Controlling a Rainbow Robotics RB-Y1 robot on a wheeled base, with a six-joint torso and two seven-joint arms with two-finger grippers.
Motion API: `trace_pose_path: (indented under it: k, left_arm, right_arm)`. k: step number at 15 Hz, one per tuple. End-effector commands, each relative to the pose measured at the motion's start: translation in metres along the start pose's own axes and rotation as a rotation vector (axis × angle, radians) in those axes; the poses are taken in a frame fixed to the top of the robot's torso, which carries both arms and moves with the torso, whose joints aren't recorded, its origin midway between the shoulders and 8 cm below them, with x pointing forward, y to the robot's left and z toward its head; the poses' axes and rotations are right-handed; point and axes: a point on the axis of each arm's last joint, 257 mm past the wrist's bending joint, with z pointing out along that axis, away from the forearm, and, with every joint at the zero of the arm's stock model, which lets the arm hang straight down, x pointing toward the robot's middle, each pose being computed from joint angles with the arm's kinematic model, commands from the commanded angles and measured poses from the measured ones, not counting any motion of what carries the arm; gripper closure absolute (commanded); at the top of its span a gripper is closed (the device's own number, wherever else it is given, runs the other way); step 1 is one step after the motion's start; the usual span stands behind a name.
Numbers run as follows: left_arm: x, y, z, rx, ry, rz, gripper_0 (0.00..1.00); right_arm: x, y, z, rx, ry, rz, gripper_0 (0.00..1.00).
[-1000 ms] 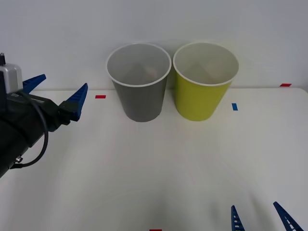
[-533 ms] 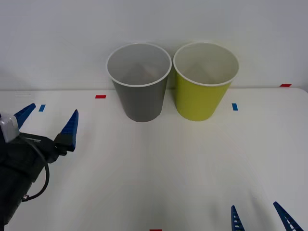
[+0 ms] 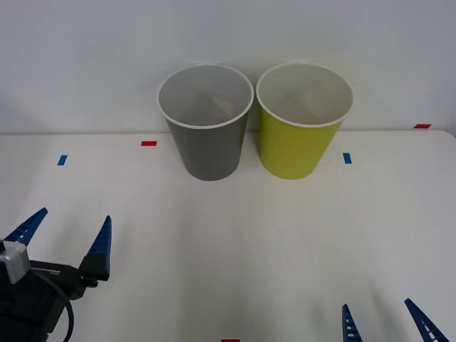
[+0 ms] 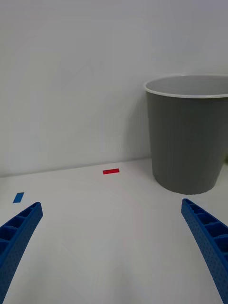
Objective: Put cans in the gray bin and PET bottles in the light green bin.
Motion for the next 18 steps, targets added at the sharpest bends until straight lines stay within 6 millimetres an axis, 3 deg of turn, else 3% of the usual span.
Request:
trace_pose_path:
  k: [1, 4, 12, 18]
  left_arm:
    - [0.016, -0.004, -0.012, 0.025, -0.016, 0.011, 0.0]
    - [0.042, -0.003, -0.025, 0.012, -0.015, 0.005, 0.0]
    - [0.083, 0.008, -0.071, -0.053, 0.027, 0.149, 0.0]
    - [0.093, 0.008, -0.103, -0.133, 0.07, 0.172, 0.0]
  right_arm:
    - [0.0, 0.0, 0.0, 0.0, 0.0, 0.0, 0.0]
    - [0.0, 0.0, 0.0, 0.0, 0.0, 0.0, 0.0]
    - [0.0, 0.0, 0.0, 0.0, 0.0, 0.0, 0.0]
    - [0.0, 0.0, 0.0, 0.0, 0.0, 0.0, 0.0]
